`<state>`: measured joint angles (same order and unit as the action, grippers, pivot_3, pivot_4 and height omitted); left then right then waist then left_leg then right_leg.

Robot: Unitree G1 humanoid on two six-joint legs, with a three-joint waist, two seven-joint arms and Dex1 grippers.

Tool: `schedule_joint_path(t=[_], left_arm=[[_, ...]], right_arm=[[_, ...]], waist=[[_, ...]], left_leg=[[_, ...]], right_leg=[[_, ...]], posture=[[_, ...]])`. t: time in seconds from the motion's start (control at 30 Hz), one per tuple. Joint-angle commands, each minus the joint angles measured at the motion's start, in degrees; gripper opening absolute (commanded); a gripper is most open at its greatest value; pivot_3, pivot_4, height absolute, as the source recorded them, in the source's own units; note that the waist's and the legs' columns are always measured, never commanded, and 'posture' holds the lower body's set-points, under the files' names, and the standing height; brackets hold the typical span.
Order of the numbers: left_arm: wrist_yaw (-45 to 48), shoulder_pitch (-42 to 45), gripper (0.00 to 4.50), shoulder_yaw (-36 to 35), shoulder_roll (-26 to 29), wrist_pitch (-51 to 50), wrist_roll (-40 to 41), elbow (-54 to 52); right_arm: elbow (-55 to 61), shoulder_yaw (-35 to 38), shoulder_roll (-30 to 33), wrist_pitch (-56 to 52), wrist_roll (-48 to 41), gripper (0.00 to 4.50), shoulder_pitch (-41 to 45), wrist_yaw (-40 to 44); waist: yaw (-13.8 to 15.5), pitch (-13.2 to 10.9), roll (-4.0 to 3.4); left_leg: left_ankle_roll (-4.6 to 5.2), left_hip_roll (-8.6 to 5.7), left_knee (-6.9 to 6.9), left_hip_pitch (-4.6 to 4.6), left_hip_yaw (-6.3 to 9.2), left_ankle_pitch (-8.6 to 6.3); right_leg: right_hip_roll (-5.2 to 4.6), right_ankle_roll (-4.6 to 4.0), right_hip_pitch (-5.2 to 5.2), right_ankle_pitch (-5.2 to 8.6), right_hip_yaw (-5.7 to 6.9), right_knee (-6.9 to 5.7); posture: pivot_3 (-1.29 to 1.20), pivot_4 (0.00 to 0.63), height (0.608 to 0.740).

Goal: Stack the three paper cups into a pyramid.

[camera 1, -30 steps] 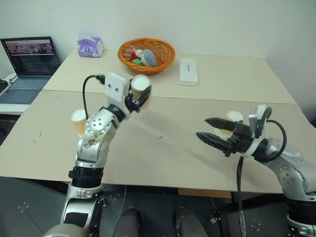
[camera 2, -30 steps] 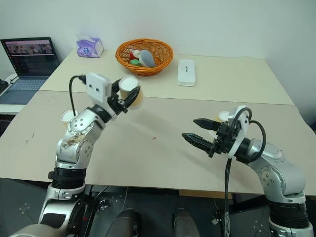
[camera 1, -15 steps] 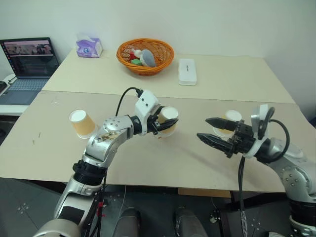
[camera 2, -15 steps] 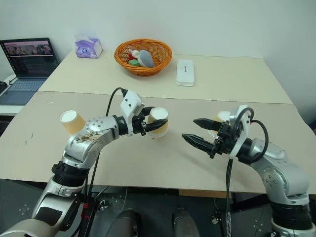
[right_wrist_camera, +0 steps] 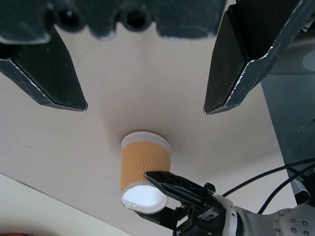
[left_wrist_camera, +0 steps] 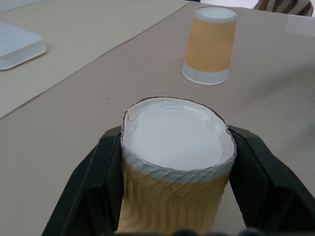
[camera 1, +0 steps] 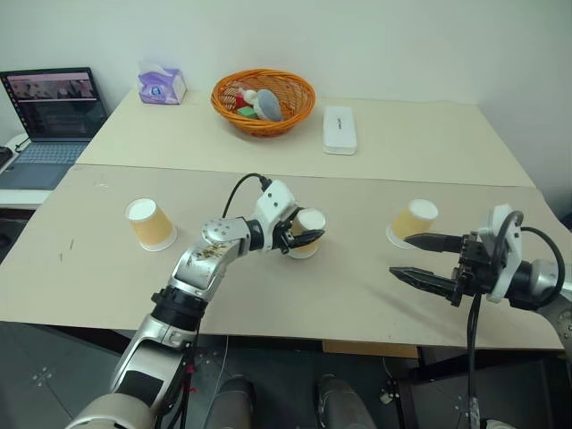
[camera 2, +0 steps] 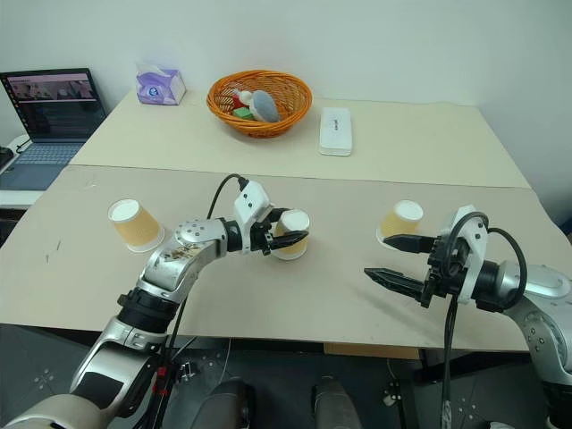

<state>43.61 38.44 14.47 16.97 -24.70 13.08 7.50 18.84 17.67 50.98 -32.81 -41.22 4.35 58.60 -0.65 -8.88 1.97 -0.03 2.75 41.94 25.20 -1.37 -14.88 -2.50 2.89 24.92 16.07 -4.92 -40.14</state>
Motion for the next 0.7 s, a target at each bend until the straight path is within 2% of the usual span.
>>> schedule_joint_path(t=[0.03, 0.33, 0.37, 0.5, 0.7], left_arm=[[0.33, 2.11, 2.61, -0.22, -1.10, 2.84, -1.28, 1.43], [0.11, 2.91, 2.61, -1.11, -3.84, 5.62, -2.41, 6.07], [0.20, 2.93, 3.28, -1.46, -4.14, 5.85, -2.15, 6.43], [-0.10, 3.15, 4.49, -1.77, -4.77, 5.81, -2.44, 6.39], [-2.41, 2.38, 4.49, -4.48, -4.79, 3.60, -1.00, 0.63]], right_arm=[[1.33, 0.64, -0.75, 1.01, -0.17, 4.50, 1.09, -0.60], [1.60, 1.21, -0.78, 0.93, -0.20, 4.50, 0.98, -0.90], [1.52, 1.15, -0.76, 0.95, -0.14, 4.50, 1.08, -0.97], [1.62, 1.20, -0.76, 0.72, -0.52, 4.50, 1.26, -1.14], [1.15, 1.57, -0.64, 0.59, -0.77, 4.50, 1.14, -0.98]], waist=[[0.01, 0.00, 0.00], [0.02, 0.00, 0.00], [0.02, 0.00, 0.00], [0.01, 0.00, 0.00], [-0.03, 0.00, 0.00]], left_leg=[[0.00, 0.00, 0.01, 0.00, 0.00, 0.00], [0.00, -0.01, 0.01, 0.00, 0.00, 0.00], [0.00, -0.01, 0.01, 0.00, 0.00, 0.00], [0.00, -0.01, 0.01, 0.00, 0.00, 0.00], [0.00, 0.00, 0.01, 0.00, 0.01, 0.00]], right_leg=[[0.00, 0.00, 0.00, 0.00, 0.00, 0.00], [-0.01, 0.00, -0.01, 0.00, 0.00, 0.00], [-0.01, 0.00, -0.01, 0.00, 0.00, 0.00], [0.00, 0.00, -0.01, 0.00, 0.00, 0.00], [0.00, 0.00, -0.01, 0.00, 0.00, 0.00]], posture=[[0.00, 0.150, 0.675], [0.00, 0.150, 0.675], [0.00, 0.150, 0.675], [0.00, 0.150, 0.675], [0.00, 0.150, 0.675]])
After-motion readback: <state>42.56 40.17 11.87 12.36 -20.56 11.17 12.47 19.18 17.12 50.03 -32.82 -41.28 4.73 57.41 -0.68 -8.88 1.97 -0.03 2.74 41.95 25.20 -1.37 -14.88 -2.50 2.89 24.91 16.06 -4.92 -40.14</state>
